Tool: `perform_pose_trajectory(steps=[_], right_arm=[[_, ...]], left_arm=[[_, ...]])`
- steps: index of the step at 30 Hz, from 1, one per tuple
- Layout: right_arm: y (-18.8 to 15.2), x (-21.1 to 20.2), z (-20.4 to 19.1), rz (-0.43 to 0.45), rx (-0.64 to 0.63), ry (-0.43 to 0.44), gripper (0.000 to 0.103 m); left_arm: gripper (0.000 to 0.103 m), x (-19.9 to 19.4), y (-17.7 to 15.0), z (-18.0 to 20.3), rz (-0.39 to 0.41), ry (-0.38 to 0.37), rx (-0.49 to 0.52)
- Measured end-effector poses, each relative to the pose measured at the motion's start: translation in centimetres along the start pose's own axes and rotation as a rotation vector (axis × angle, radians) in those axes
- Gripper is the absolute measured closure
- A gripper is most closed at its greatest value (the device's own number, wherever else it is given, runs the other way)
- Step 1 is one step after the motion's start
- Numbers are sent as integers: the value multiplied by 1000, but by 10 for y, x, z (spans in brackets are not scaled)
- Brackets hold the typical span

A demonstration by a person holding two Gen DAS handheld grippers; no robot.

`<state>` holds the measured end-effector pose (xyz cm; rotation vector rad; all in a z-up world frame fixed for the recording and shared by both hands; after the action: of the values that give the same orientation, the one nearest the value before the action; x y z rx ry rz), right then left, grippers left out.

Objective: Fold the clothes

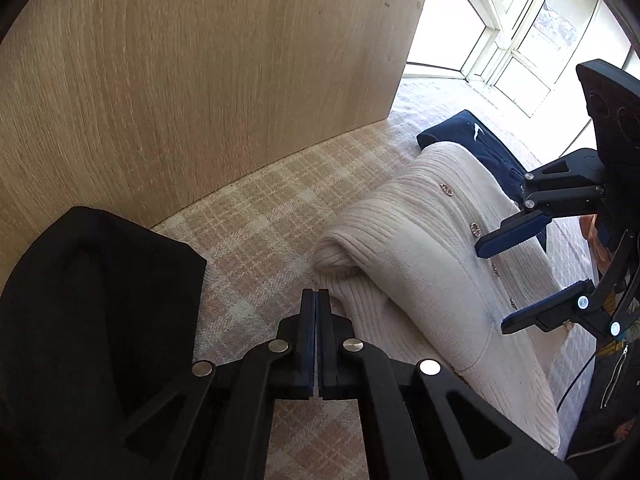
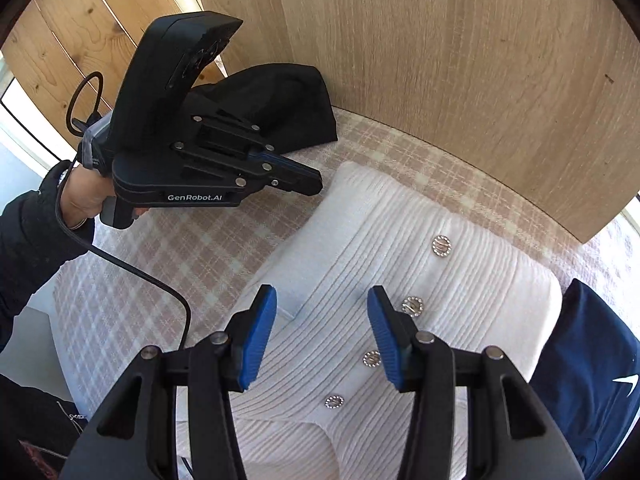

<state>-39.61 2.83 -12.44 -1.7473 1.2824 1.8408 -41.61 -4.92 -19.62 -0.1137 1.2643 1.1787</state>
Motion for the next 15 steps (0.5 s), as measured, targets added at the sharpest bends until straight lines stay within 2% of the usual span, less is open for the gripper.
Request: perform_pose_trajectory(steps=[1,5,8,10,12,15], right_arm=[[1,2,-1,-6,-3,10,56],[-1,13,-1,-33,-22,-24,56],[-4,16,12,-40,11,-22,56],[-5,17,21,-43,32,-18,56],[-6,18,27,-43,51,-11,56],[-9,22,30,-51,48,-19,56]], left_arm=[[103,1,1,1,0,-24,2],[103,14,6,7,-7,-33,34],[103,16,15,5,49,-53,16],[103,20,19,-1,76,6,-15],[103,17,19,-17,135,25,-121],[103,3,15,-27,224,53,-173]])
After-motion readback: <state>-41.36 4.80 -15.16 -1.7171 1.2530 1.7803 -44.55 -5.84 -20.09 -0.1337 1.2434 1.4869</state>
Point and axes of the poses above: each gripper's, at about its wrist camera, not at the fingertips, and x roughly the way its jaws point, z to its right, y to its top, the point moved 1 cm from there along x, roughly the way its jaws point, and after that the axes turned 5 degrees about -y, right-handed, at the moved point
